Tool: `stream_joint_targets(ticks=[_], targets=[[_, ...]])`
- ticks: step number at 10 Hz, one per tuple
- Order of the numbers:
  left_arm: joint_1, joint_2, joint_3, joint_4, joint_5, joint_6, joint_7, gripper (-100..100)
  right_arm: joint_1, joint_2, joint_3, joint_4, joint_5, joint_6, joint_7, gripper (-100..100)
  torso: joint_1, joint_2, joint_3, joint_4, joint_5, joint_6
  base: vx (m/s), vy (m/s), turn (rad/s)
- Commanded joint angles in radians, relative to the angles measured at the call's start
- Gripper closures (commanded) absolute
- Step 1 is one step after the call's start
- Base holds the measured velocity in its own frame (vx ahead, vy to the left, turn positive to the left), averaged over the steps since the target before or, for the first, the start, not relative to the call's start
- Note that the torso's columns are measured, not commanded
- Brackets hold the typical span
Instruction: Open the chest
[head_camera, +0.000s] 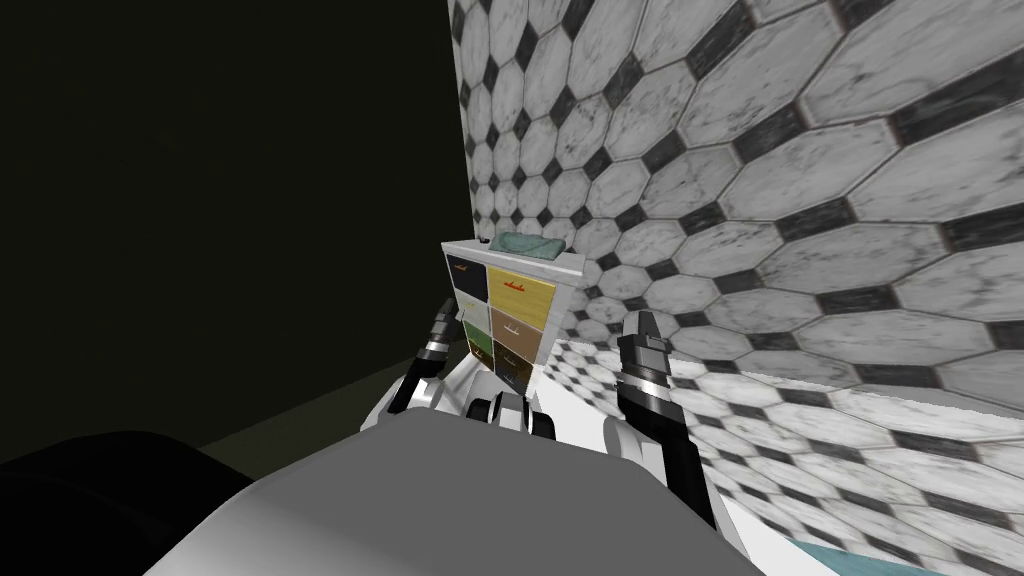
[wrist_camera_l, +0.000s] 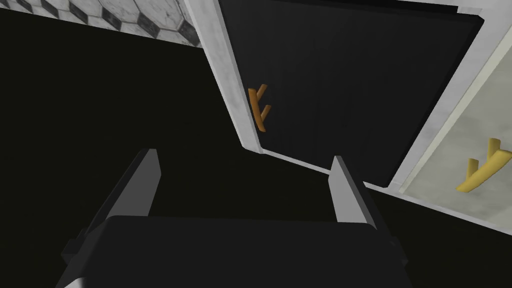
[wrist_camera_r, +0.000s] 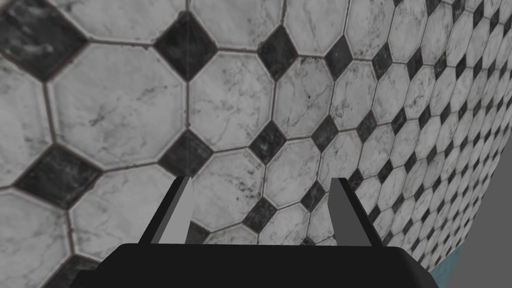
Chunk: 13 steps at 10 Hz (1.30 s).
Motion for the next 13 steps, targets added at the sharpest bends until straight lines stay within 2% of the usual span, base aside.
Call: stream_joint_targets(ticks=[1, 5, 13], targets=[[-0.010, -0.012, -0.026, 0.059, -0.008, -0.004, -0.002, -100, 0.000, 0.000, 0.000, 0.000, 0.000, 0.000, 0.000, 0, -0.001, 0.000, 0.000, 0.000, 0.000, 0.000, -0.014, -0.055, -0.049], [-0.031, -0.024, -0.052, 0.139, -0.015, -0.010, -0.002, -100, 0.000, 0.000, 0.000, 0.000, 0.000, 0.000, 0.000, 0, 0.001, 0.000, 0.000, 0.000, 0.000, 0.000, -0.012, -0.037, -0.060], [-0.081, -0.020, -0.111, 0.321, -0.033, -0.024, -0.004, -100, 0.000, 0.000, 0.000, 0.000, 0.000, 0.000, 0.000, 0, 0.000, 0.000, 0.000, 0.000, 0.000, 0.000, -0.011, -0.041, -0.062]])
